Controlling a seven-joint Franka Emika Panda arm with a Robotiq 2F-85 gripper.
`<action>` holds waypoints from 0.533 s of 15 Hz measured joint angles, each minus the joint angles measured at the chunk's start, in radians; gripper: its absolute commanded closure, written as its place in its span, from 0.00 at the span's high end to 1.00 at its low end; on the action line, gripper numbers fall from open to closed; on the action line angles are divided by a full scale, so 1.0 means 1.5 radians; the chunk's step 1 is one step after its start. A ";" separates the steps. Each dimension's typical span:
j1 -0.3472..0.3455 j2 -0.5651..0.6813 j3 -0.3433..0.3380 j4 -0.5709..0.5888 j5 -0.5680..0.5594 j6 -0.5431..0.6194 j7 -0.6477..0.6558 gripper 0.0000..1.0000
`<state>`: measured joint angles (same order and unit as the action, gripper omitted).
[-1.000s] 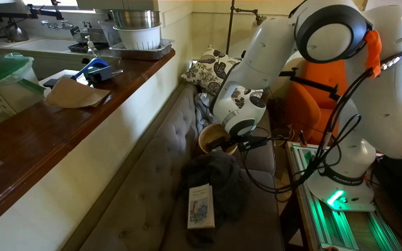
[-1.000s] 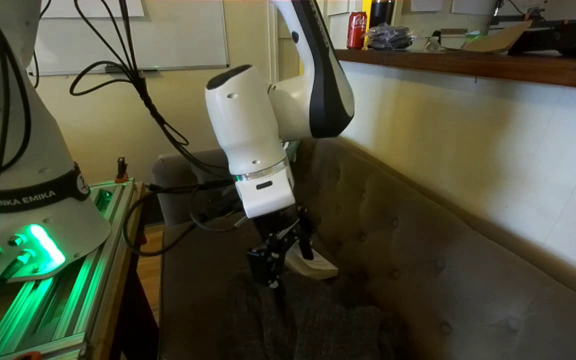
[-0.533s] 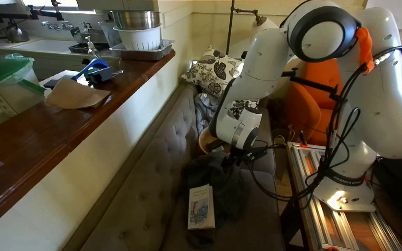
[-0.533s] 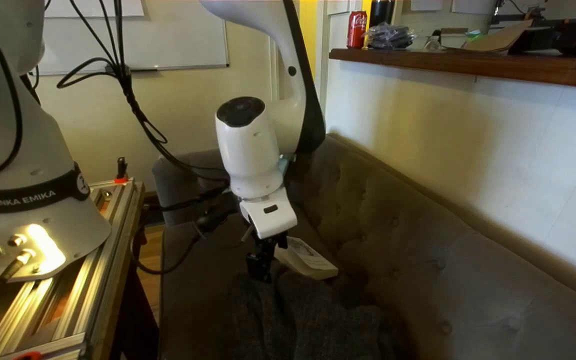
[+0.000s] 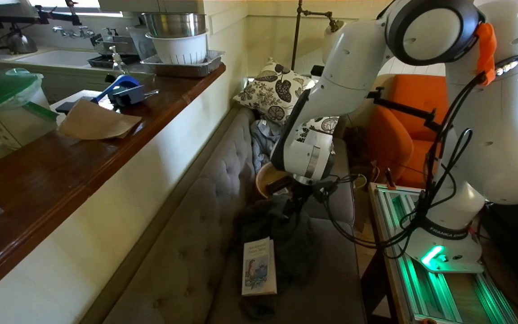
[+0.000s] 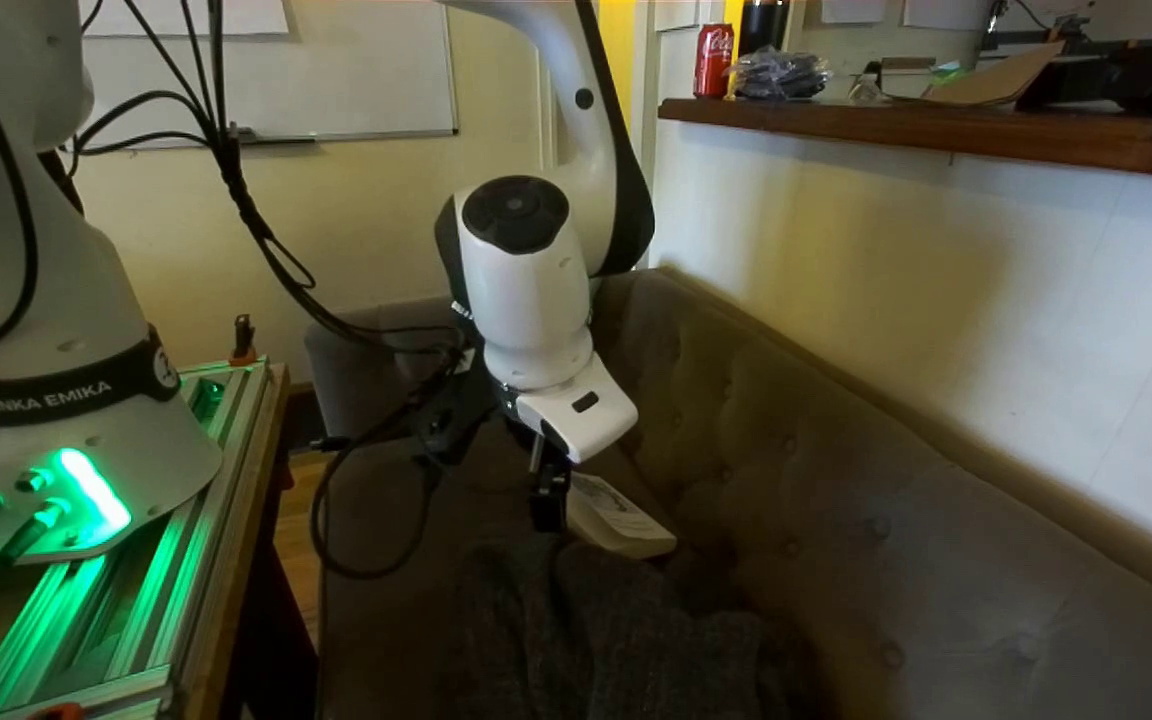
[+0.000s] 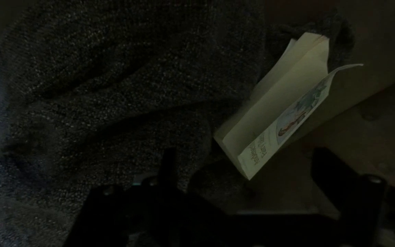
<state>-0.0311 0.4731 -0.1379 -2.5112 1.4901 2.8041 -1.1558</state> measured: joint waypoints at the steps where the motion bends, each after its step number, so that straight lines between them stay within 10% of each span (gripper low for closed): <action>1: 0.000 0.000 -0.001 0.000 -0.003 -0.001 0.001 1.00; 8: 0.013 0.020 0.034 0.070 -0.017 -0.038 -0.066 1.00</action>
<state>-0.0123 0.5024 -0.0870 -2.4057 1.4648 2.7473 -1.2550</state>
